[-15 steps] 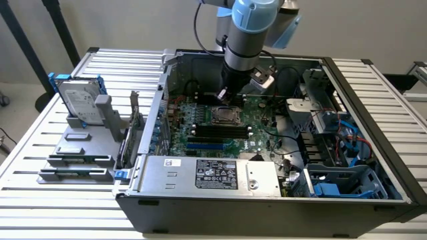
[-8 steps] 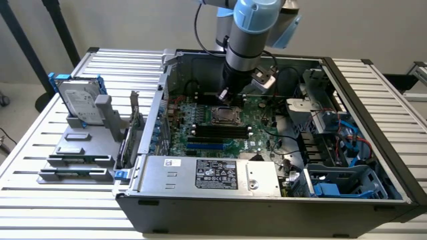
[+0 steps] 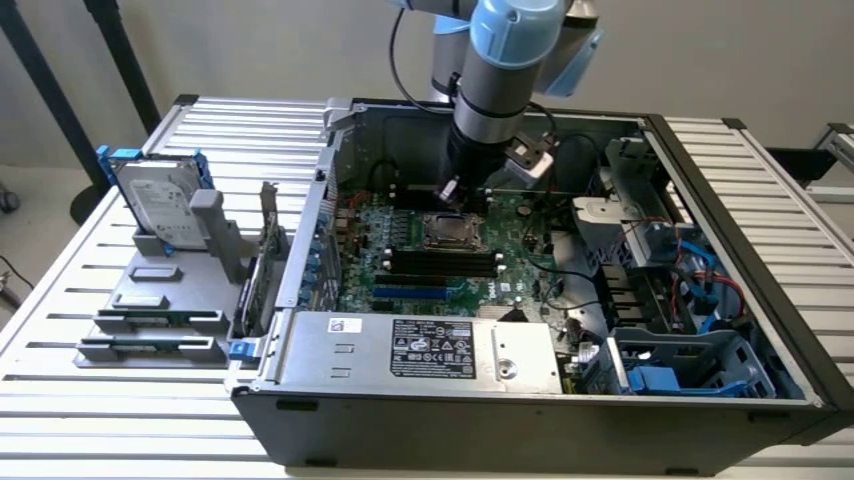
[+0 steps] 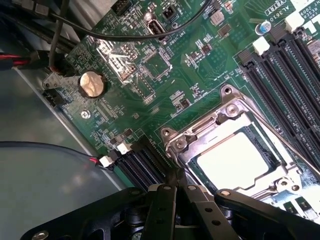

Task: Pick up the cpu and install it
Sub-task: 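Install the first cpu locking lever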

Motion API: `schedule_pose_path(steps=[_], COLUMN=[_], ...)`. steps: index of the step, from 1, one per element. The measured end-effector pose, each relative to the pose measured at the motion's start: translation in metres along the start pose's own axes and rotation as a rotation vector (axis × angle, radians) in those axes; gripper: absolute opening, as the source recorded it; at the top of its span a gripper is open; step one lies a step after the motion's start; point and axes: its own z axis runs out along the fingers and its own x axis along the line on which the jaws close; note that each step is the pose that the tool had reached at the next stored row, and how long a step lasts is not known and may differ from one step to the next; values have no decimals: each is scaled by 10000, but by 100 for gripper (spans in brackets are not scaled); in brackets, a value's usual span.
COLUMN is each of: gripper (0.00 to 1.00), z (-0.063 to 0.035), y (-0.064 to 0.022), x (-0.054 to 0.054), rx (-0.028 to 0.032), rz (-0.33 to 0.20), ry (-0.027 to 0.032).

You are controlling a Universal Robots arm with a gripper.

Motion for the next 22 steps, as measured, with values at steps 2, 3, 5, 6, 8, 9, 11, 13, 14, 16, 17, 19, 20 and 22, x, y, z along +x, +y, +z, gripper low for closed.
schedule_pose_path(steps=[2,3,5,6,8,9,11,13,14,16,17,19,20,22], gripper=[11,11,11,11,11,11,11,11,11,11,11,11,11,11], z=[1,1,-1,-2,-5,-6,-9,-13,-14,-15,-16,-19,-25,-46], y=[9,13,22,27,35,40,50,59,60,63,64,65,64,60], x=[6,7,10,9,6,2,-10,-20,-22,-26,-27,-28,-27,-23], rx=[3,7,20,29,43,51,62,70,78,93,99,113,120,131], rz=[-5,-8,-11,-11,-13,-13,-13,-10,-9,-7,-7,-7,-7,-8], ry=[2,8,23,32,49,56,63,59,61,69,72,84,91,106])
